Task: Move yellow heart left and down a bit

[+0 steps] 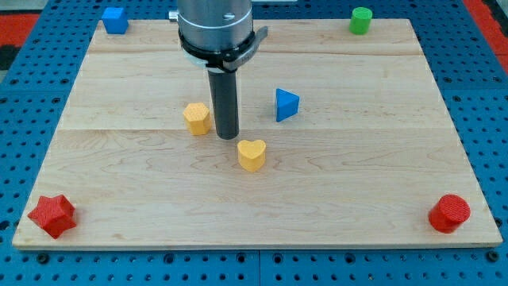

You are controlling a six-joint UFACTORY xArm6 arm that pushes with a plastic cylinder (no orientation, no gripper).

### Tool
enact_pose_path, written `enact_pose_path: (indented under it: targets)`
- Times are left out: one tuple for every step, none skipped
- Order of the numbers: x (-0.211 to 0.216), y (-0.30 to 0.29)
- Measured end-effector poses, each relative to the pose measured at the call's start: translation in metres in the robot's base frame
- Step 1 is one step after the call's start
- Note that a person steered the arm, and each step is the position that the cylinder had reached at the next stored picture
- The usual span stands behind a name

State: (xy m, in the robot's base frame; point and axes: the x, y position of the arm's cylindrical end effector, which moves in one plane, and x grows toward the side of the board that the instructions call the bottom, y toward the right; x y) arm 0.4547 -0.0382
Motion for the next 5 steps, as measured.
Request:
enact_pose_path:
  targets:
    - [0.001,0.022]
    - [0.006,0.041]
    - [0.012,0.041]
    - [0.014,0.041]
    - [0.014,0.049]
